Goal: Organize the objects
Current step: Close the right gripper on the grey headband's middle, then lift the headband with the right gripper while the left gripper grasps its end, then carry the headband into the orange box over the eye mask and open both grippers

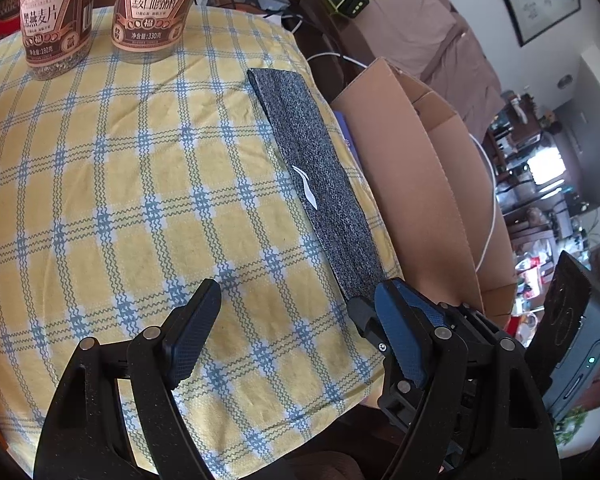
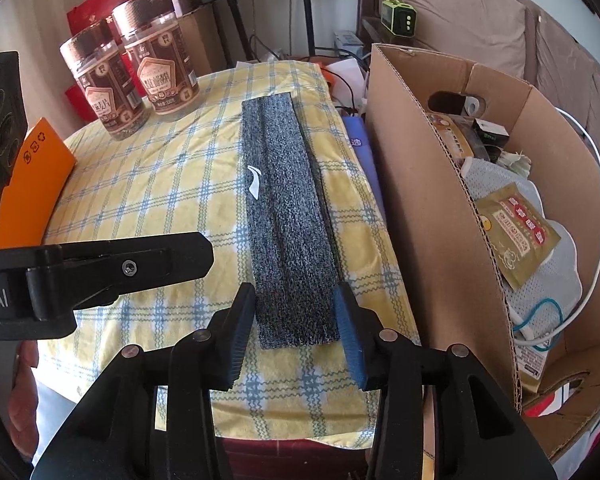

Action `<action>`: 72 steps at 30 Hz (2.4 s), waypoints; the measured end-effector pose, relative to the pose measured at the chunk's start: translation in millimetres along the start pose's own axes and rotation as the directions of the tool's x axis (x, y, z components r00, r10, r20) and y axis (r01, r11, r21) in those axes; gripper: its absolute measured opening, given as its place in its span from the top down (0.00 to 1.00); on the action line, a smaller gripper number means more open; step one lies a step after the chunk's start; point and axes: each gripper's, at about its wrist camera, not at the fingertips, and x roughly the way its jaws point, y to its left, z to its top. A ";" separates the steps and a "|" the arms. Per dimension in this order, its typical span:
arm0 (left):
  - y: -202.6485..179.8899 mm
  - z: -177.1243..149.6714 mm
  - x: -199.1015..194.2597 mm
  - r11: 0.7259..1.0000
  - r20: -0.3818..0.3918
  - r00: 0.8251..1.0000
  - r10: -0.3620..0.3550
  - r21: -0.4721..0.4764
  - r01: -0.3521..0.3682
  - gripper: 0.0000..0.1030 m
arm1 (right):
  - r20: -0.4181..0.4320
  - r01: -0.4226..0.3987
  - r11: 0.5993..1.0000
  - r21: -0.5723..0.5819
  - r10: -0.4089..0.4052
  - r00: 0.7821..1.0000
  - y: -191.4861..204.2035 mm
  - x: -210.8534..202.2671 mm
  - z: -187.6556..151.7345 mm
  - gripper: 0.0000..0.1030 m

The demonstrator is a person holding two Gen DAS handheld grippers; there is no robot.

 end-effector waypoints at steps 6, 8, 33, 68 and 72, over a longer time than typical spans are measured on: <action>-2.5 -1.1 0.7 1.000 -0.005 1.000 -0.007 -0.001 0.007 0.26 | 0.004 -0.028 0.999 0.042 0.028 1.000 -8.7 -3.7 2.0 0.94; -3.8 -1.3 1.2 1.000 -0.010 1.000 -0.022 -0.006 0.022 0.26 | 0.019 -0.036 0.998 0.052 0.035 0.999 -8.4 -9.3 1.9 0.95; 17.2 23.0 -9.1 0.949 0.058 0.963 -0.262 -0.165 0.268 0.94 | 0.062 -0.183 0.979 -0.088 0.188 0.980 55.4 -86.8 -9.5 0.95; 138.8 27.6 -251.7 0.994 0.353 0.936 -0.011 -0.097 0.049 0.96 | 0.088 -0.378 0.865 -0.330 0.427 0.900 265.6 -109.6 40.5 0.94; 143.2 32.9 -264.0 0.996 0.359 0.933 -0.011 -0.080 0.043 0.96 | 0.090 -0.375 0.863 -0.337 0.426 0.900 281.6 -107.7 44.1 0.94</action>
